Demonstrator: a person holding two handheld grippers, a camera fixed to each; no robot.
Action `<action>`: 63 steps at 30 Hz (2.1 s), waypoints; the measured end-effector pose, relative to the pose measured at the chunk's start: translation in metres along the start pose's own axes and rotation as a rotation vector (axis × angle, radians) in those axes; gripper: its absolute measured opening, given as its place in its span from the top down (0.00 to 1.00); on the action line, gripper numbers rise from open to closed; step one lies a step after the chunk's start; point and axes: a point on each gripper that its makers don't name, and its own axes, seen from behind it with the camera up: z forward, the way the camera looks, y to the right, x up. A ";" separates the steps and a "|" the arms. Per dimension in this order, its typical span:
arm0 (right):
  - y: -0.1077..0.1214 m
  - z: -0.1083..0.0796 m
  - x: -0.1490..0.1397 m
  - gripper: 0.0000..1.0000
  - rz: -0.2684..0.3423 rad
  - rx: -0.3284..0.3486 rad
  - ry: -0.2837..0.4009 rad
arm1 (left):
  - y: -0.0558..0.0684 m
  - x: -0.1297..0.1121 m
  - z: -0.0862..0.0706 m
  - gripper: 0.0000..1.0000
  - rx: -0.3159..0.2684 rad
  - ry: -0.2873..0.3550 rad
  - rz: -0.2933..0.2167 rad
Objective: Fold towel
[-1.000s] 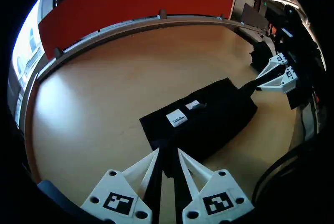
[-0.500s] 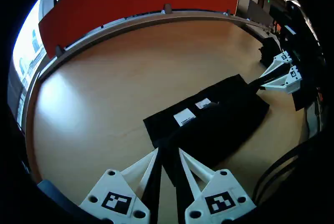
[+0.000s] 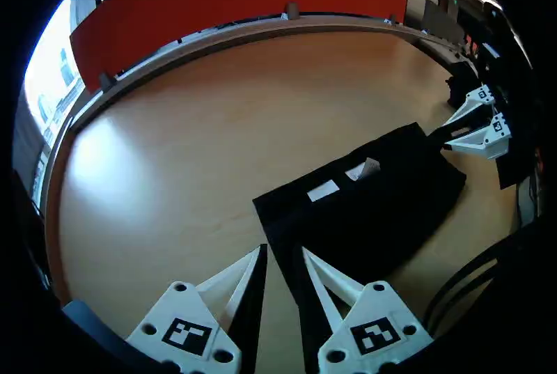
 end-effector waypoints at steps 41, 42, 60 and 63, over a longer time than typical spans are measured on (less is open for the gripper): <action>0.033 0.002 0.013 0.00 0.034 -0.122 0.056 | -0.018 0.017 0.001 0.58 0.051 0.034 -0.002; 0.033 0.001 0.013 0.00 0.034 -0.122 0.056 | -0.018 0.017 0.001 0.58 0.054 0.034 -0.002; 0.025 -0.008 0.007 0.00 0.038 -0.117 0.069 | -0.023 0.023 -0.005 0.59 0.083 0.064 0.004; 0.021 -0.011 0.006 0.00 0.040 -0.111 0.076 | -0.021 0.023 -0.007 0.59 0.081 0.065 0.001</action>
